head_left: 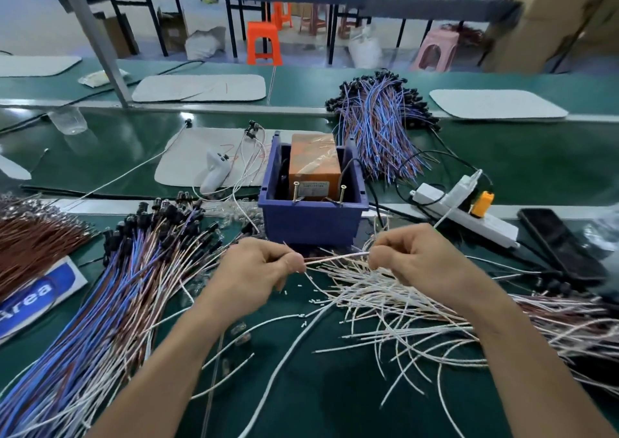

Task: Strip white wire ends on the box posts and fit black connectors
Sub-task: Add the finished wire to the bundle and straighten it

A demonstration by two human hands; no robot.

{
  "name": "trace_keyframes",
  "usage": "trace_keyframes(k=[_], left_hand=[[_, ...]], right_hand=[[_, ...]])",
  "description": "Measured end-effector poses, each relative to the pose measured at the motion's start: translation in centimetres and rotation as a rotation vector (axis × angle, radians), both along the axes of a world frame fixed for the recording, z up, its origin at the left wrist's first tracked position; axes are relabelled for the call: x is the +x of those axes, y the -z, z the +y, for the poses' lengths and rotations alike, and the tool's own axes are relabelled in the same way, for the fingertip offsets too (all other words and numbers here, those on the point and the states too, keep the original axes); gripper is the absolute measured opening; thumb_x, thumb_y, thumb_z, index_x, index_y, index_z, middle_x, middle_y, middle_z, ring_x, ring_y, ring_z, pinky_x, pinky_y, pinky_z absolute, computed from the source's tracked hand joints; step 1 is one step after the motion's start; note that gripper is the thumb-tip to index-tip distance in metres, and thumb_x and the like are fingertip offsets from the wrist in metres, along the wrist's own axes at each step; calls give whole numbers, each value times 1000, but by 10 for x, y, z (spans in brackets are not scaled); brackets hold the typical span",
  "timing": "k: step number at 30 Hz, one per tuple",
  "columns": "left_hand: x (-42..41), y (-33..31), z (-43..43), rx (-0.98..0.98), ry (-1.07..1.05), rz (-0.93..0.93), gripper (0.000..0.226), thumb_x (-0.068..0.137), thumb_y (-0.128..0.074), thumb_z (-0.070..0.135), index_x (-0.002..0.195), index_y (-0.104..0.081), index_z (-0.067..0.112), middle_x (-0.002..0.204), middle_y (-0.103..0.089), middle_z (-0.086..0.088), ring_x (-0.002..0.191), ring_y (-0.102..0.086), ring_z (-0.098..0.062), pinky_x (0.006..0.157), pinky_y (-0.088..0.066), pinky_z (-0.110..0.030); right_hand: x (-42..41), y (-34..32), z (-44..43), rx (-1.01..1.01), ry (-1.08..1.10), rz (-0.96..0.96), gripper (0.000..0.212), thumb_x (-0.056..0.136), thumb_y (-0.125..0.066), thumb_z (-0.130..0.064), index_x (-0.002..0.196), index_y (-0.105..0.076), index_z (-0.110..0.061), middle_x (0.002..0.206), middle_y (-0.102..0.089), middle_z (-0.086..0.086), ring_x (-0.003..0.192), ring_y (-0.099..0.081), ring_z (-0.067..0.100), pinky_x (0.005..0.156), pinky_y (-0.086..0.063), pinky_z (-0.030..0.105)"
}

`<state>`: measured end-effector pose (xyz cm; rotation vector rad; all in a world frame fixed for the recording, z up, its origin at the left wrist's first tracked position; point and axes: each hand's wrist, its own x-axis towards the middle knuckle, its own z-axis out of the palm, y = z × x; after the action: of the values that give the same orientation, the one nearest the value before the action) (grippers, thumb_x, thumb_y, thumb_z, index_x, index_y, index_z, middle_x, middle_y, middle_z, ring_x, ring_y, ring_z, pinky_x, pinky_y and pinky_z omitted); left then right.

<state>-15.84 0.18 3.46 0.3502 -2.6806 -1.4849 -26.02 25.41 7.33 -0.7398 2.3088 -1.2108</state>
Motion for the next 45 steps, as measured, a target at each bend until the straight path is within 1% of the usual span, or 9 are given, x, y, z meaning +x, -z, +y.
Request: trace_keyframes(k=[4, 8, 11, 15, 22, 30, 35, 41, 45], left_hand=[[-11, -11, 17, -61, 88, -54, 17, 91, -75, 40, 75, -80, 42, 57, -69, 9, 41, -45, -3, 43, -38, -16], [-21, -19, 46, -87, 177, -36, 21, 86, -82, 31, 70, -80, 45, 54, -68, 15, 41, -44, -3, 42, -39, -22], [-35, -24, 66, -96, 231, -22, 27, 85, -83, 30, 67, -77, 50, 63, -73, 19, 47, -50, -4, 47, -45, -24], [-62, -27, 102, -150, 306, 12, 18, 84, -84, 26, 72, -81, 39, 59, -69, 22, 43, -51, 2, 41, -34, -10], [-93, -9, 151, -221, 359, -2, 31, 88, -79, 29, 65, -71, 49, 63, -69, 28, 55, -62, 2, 45, -40, -10], [-106, 22, 178, 105, 270, -85, 24, 86, -82, 20, 85, -81, 45, 81, -78, 14, 75, -73, -6, 72, -57, -25], [-103, 38, 186, -45, 258, -60, 22, 83, -85, 23, 82, -80, 45, 73, -72, 27, 60, -64, 8, 51, -44, -7], [-115, 31, 193, -260, 286, 128, 30, 86, -79, 26, 113, -77, 39, 107, -64, 33, 98, -59, 10, 86, -36, -4], [-118, 36, 212, -350, 383, 100, 34, 93, -70, 27, 127, -71, 31, 141, -59, 17, 130, -52, -9, 110, -34, -27]], right_hand=[[9, 1, 30, 154, 39, 208, 14, 92, -75, -31, 79, -76, -27, 60, -63, -3, 53, -50, 12, 57, -43, 29], [19, -7, 76, 154, 231, 323, 17, 83, -82, -33, 73, -78, -45, 73, -72, -25, 72, -66, -4, 67, -46, 9], [21, -16, 119, 146, 343, 337, 20, 80, -84, -30, 71, -78, -47, 71, -72, -27, 72, -67, -8, 67, -44, 3], [22, -23, 166, 224, 419, 333, 17, 80, -84, -29, 73, -79, -44, 69, -73, -25, 67, -68, -6, 67, -51, 16], [8, -11, 236, 343, 603, 463, 21, 73, -91, -16, 77, -82, -34, 68, -68, -23, 78, -62, -12, 67, -43, 5], [-7, 27, 268, 361, 668, 571, 25, 68, -92, -3, 81, -84, -24, 70, -59, -31, 79, -58, -20, 71, -37, -4], [-10, 44, 263, 367, 667, 463, 29, 83, -76, -3, 86, -84, -31, 86, -72, -18, 81, -57, -15, 77, -35, -6], [-26, 24, 254, 214, 787, 448, 35, 89, -65, -4, 91, -82, -34, 85, -72, -27, 59, -62, -9, 54, -41, 2], [-70, 27, 222, 459, 608, 388, 40, 94, -54, -4, 108, -80, -31, 110, -77, -6, 81, -66, 0, 82, -53, 14]])
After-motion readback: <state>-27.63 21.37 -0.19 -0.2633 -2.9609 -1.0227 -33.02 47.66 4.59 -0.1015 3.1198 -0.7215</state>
